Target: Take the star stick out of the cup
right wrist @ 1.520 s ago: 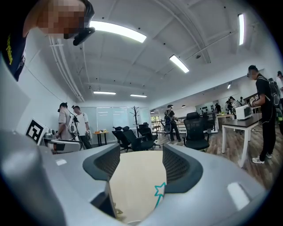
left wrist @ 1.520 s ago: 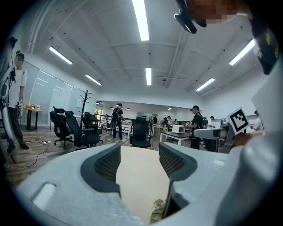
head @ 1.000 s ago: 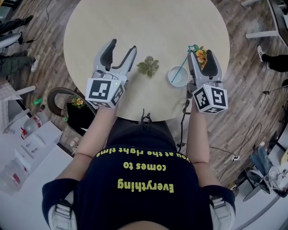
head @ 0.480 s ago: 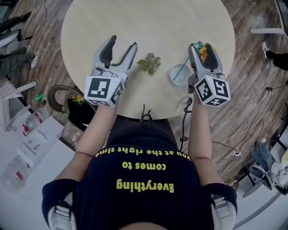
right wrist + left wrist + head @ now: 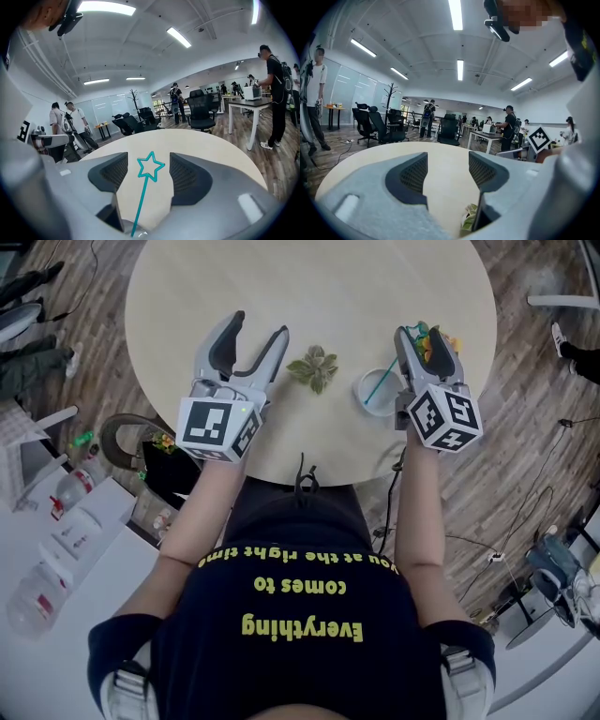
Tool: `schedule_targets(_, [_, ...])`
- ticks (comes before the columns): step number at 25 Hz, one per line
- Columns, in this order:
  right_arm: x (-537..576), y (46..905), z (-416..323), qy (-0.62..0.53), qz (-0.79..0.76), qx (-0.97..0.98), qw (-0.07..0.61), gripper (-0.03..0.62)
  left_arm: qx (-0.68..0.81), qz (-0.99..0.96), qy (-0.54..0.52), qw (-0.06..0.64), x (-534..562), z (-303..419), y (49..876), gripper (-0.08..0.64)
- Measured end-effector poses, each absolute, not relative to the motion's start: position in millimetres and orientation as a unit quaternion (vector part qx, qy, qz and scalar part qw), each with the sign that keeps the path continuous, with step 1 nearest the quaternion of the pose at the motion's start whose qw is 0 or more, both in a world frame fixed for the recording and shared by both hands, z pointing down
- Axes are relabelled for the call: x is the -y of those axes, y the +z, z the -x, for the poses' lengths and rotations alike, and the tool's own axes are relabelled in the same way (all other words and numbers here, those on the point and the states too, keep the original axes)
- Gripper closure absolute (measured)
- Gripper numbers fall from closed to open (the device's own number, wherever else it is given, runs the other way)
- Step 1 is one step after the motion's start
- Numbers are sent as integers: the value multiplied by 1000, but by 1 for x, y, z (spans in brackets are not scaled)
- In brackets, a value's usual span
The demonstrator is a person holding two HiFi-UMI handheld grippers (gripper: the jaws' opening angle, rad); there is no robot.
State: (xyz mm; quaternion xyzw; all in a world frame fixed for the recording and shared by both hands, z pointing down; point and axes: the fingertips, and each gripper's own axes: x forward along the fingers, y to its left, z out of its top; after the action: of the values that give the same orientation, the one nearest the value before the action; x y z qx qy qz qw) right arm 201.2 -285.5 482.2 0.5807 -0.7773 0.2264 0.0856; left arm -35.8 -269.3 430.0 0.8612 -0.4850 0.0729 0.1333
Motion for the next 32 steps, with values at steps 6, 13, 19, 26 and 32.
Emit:
schedule_targets(6, [287,485,-201,233,-582,774,86,331,488,-859,78,135,267,41,431,288])
schedule_targets(13, [291,487,-199,239,-580,774,89,368,489,-858,76,138,266,43,430,288])
schedule_targets(19, [294,489,-199,241,-582,771,93,379,487,-858,77,140,265,43,431,288])
schedule_targets(26, [293,489,-196,240,-578,774,96,377,487,-858,78,143,264,45,431,288])
schedule_targets(32, [293,486,-193,233,-577,777,98,382,486,-859,77,143,264,46,430,288])
